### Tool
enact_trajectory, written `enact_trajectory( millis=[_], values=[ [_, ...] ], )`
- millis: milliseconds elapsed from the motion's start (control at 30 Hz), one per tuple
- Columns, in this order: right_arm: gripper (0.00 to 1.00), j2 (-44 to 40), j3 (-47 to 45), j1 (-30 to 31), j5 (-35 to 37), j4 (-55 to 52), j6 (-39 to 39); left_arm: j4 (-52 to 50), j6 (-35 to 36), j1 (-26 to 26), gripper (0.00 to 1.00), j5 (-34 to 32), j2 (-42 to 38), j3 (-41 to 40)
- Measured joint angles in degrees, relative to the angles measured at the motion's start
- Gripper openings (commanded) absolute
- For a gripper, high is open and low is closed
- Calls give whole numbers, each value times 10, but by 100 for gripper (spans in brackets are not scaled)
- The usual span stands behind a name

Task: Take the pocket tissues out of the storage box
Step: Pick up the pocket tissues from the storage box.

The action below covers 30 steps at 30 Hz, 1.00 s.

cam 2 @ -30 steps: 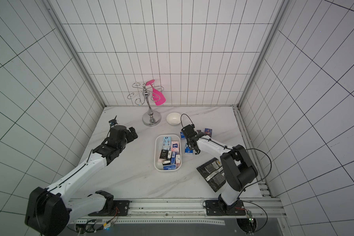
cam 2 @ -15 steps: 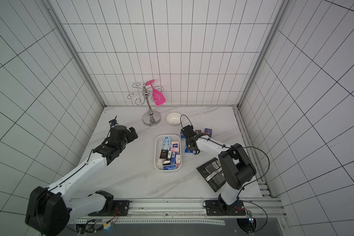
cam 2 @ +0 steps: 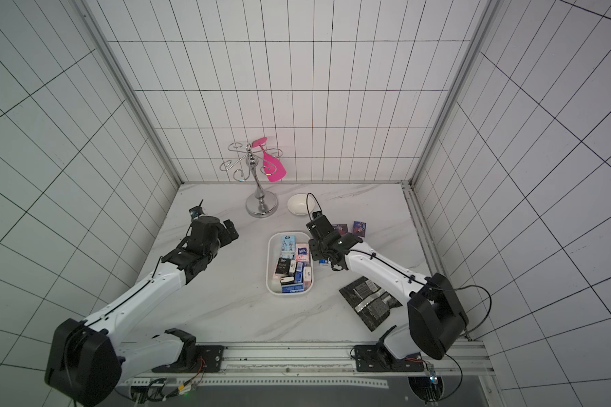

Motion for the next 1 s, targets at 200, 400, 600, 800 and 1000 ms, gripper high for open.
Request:
enact_trajectory(
  millis=[200, 400, 600, 800, 1000],
  values=[
    [52, -16, 0, 75, -14, -3, 22, 0, 0, 0, 98, 0, 0, 0],
    [54, -14, 0, 115, -5, -18, 47, 0, 0, 0, 98, 1, 0, 0],
    [54, -10, 0, 130, 11, -30, 74, 0, 0, 0, 98, 2, -1, 0],
    [54, -10, -2, 136, 22, -33, 97, 0, 1, 0, 98, 3, -7, 0],
    [50, 5, -15, 136, 24, -32, 112, 0, 3, 0, 98, 4, -14, 0]
  ],
)
